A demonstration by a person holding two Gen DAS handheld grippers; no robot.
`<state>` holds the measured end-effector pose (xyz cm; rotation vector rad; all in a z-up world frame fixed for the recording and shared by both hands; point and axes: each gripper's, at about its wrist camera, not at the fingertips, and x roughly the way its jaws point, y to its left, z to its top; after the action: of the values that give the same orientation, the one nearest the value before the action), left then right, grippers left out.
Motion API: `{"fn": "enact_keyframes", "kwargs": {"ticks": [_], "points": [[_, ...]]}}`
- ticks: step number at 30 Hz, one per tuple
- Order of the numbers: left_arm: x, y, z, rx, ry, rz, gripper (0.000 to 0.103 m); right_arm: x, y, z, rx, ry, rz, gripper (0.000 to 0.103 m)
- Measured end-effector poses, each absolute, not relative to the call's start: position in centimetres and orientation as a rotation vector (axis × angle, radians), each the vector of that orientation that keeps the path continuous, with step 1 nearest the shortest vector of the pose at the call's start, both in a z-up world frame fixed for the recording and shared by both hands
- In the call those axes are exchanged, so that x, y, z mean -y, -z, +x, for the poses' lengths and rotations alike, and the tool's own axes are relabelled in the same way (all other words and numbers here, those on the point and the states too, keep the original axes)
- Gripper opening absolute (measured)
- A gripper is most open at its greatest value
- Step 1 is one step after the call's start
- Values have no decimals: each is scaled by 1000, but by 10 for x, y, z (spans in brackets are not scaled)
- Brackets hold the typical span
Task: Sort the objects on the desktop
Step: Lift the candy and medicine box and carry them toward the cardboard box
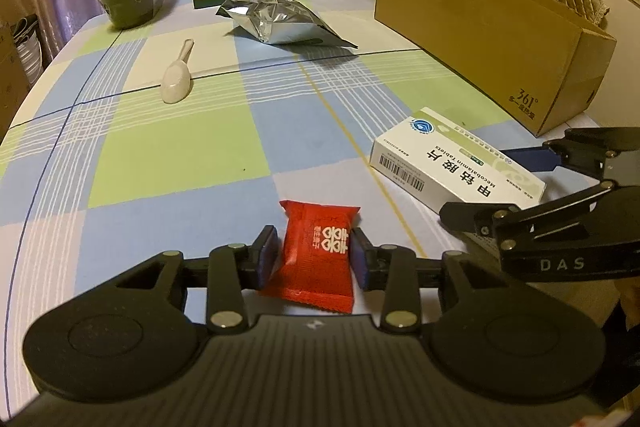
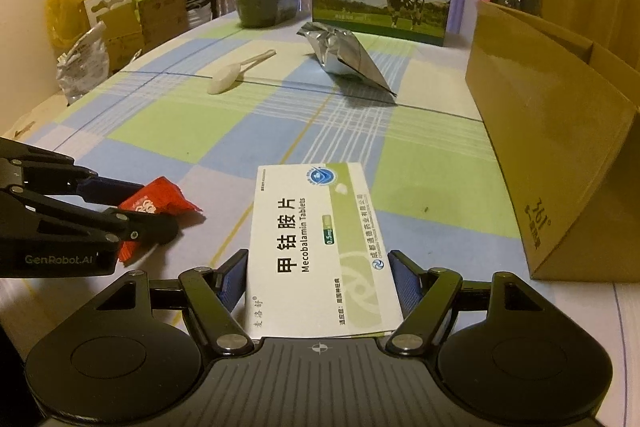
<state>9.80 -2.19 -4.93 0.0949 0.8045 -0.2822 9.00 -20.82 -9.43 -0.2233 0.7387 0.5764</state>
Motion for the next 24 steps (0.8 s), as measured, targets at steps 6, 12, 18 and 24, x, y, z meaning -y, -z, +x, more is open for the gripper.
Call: {"fn": "enact_keyframes", "kwargs": {"ticks": [6,12,18,24], "points": [[24,49,98,-802,284,98,33,209,95,92,-739,-577,-218,71],[23,48,99,-806,284,85,26,207,95,95,-735,-582,-215,71],[21,48,99,-808,286,63,25,206,96,98,-738,-585,-204,71],[21,48,99,-807,287,71,25,203,98,99,-737,-589,-213,71]]}}
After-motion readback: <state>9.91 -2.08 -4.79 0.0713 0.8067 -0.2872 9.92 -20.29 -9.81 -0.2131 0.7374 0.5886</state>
